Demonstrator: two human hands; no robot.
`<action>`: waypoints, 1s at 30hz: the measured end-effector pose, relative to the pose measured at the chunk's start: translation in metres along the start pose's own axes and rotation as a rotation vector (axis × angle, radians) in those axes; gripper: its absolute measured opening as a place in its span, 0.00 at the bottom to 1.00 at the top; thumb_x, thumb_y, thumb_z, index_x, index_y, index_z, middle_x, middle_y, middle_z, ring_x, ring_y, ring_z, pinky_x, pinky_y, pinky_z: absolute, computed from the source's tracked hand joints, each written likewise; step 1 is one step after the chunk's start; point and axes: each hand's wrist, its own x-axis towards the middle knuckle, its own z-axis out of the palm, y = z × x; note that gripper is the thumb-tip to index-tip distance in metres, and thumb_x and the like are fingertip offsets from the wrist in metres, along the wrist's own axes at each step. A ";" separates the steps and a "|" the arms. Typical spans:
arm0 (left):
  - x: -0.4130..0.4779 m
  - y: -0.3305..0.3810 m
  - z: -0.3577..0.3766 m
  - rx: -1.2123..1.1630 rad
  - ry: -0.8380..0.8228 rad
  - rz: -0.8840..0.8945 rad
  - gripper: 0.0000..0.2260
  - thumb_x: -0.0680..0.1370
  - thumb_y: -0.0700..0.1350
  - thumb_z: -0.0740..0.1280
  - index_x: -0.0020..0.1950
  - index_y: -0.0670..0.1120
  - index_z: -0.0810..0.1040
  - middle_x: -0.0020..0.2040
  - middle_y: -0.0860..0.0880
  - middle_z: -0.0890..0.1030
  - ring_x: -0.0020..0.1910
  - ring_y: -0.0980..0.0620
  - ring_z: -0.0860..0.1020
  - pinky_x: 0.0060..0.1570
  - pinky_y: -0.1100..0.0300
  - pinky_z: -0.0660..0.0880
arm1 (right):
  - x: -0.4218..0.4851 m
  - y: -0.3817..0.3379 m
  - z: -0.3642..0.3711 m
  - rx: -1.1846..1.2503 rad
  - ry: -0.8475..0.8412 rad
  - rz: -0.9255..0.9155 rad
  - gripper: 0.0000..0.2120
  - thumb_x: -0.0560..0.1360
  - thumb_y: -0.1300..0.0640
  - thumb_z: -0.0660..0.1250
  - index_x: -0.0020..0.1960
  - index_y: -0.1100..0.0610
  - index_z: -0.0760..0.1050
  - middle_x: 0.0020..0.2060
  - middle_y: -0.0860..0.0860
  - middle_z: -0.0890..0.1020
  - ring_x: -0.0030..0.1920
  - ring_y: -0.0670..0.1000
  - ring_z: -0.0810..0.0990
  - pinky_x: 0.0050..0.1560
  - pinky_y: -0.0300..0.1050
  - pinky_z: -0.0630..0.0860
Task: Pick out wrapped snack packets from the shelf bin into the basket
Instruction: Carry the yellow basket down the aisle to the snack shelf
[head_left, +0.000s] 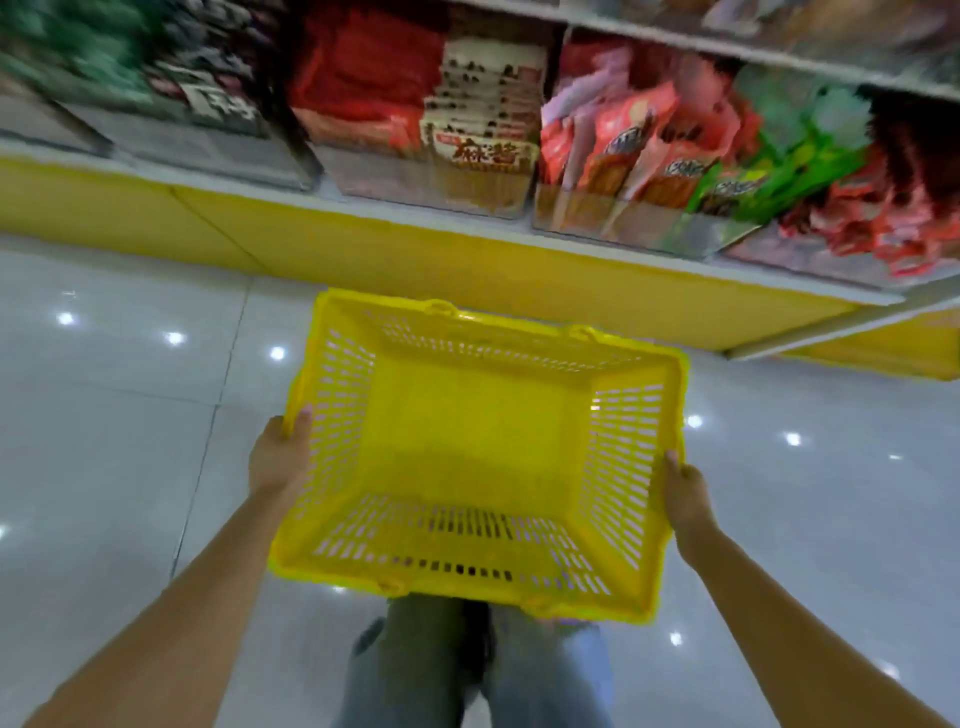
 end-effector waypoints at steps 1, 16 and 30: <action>-0.013 -0.001 -0.022 -0.036 0.041 -0.002 0.22 0.81 0.53 0.56 0.53 0.33 0.74 0.54 0.29 0.76 0.56 0.32 0.73 0.51 0.48 0.66 | -0.016 -0.017 -0.007 -0.019 0.001 -0.048 0.22 0.81 0.50 0.53 0.55 0.70 0.71 0.45 0.61 0.74 0.48 0.56 0.72 0.53 0.55 0.70; -0.138 -0.096 -0.325 -0.482 0.530 -0.205 0.23 0.81 0.54 0.54 0.57 0.35 0.77 0.55 0.33 0.78 0.58 0.37 0.75 0.54 0.49 0.68 | -0.282 -0.229 0.046 -0.288 -0.095 -0.783 0.22 0.81 0.50 0.50 0.50 0.68 0.72 0.44 0.69 0.75 0.41 0.61 0.72 0.38 0.49 0.60; -0.082 -0.209 -0.512 -0.642 0.866 -0.420 0.27 0.81 0.56 0.53 0.50 0.32 0.76 0.51 0.27 0.75 0.54 0.31 0.74 0.50 0.43 0.69 | -0.483 -0.410 0.261 -0.338 -0.322 -1.148 0.24 0.81 0.48 0.54 0.31 0.61 0.63 0.28 0.56 0.67 0.35 0.57 0.67 0.35 0.47 0.54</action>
